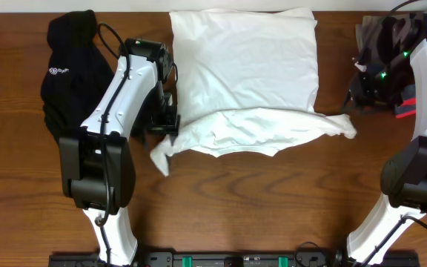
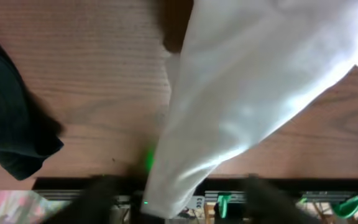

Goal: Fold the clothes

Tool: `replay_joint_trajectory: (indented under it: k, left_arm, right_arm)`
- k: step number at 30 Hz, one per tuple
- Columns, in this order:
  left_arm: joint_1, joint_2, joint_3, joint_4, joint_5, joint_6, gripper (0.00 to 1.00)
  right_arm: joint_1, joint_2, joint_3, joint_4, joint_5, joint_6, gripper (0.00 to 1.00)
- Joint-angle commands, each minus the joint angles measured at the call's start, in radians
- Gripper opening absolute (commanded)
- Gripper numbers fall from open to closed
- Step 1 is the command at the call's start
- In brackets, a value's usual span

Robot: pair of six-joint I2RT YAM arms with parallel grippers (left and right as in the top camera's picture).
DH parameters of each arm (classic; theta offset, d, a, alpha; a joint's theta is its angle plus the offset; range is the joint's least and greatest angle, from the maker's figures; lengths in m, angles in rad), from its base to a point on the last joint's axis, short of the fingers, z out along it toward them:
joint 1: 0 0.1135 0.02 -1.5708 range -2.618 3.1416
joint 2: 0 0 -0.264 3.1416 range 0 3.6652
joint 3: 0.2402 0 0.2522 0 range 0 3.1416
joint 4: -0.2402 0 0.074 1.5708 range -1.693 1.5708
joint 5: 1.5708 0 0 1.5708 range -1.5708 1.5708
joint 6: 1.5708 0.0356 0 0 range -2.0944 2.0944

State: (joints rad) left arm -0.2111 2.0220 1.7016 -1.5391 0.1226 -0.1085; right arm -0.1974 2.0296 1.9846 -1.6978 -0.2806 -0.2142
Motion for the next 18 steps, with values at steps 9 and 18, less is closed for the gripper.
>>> replay_joint_trajectory:
  k: [9, 18]
  left_arm:
    - [0.012, -0.105, 0.002, 0.158, -0.109, -0.04, 0.89]
    - [0.102, -0.309, 0.002, 0.585, -0.108, -0.093, 0.98]
  right_arm:
    - [0.051, -0.111, -0.004, 0.055, -0.093, 0.034, 0.47]
    - [0.312, -0.109, -0.152, 0.244, -0.092, 0.131, 0.31]
